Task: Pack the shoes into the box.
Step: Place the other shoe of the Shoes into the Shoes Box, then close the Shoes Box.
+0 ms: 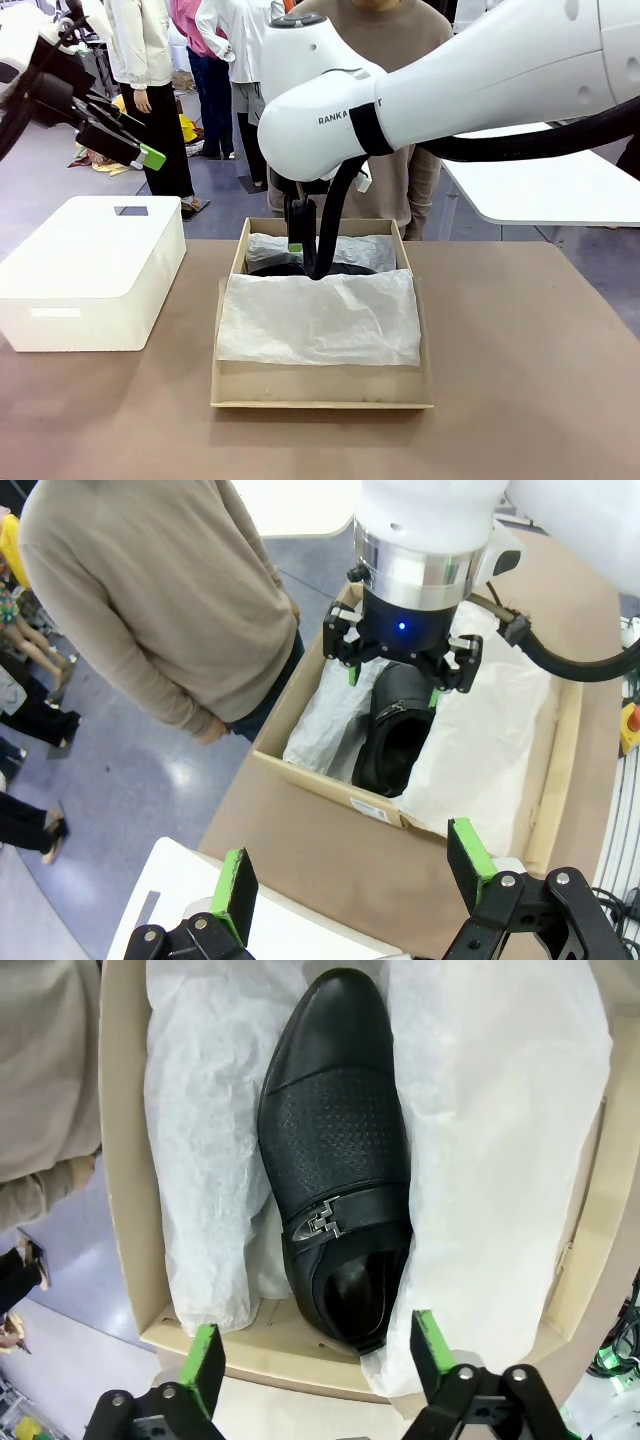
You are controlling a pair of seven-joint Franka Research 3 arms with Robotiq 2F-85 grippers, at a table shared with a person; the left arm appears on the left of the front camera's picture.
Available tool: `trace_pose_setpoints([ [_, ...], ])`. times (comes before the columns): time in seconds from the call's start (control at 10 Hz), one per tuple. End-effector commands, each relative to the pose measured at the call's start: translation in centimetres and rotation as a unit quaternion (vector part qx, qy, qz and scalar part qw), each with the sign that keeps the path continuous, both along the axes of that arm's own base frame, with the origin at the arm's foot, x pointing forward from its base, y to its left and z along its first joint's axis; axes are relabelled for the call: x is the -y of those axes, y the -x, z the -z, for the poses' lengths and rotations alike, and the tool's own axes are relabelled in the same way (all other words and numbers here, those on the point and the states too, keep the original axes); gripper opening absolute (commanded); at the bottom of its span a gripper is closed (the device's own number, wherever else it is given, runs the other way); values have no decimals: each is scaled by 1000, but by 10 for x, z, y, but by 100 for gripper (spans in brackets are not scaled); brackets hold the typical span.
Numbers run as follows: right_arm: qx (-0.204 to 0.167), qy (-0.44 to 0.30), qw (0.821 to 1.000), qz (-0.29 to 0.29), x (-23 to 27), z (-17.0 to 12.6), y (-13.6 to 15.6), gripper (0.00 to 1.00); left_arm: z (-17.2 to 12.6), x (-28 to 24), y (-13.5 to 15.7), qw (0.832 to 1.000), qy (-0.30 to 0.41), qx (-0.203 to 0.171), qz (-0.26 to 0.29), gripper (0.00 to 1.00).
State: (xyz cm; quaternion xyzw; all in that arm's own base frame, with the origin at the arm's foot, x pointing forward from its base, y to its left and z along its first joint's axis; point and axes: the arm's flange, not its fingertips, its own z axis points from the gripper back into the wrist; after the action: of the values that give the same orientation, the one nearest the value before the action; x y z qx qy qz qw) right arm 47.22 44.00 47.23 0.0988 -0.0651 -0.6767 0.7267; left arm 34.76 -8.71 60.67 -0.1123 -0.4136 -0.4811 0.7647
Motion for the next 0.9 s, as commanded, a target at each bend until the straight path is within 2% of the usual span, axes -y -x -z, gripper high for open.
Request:
trace_pose_setpoints([
  [0.0, -23, -3, 1000, 3, 2, -7, 2, 100, 0, -1, -1, 1000, 4, 1, 9, 100],
  [0.3, -29, -10, 1000, -3, 8, -13, 9, 100, 0, -1, -1, 1000, 4, 1, 9, 100],
  [0.4, -19, -11, 1000, 7, 13, -15, 13, 100, 0, -1, -1, 1000, 4, 1, 9, 100],
  [0.5, -20, -5, 1000, 7, 0, -7, 4, 100, 0, -1, -1, 1000, 4, 1, 9, 100],
  [0.8, -20, -5, 1000, 7, 0, -7, 4, 100, 0, -1, -1, 1000, 4, 1, 9, 100],
])
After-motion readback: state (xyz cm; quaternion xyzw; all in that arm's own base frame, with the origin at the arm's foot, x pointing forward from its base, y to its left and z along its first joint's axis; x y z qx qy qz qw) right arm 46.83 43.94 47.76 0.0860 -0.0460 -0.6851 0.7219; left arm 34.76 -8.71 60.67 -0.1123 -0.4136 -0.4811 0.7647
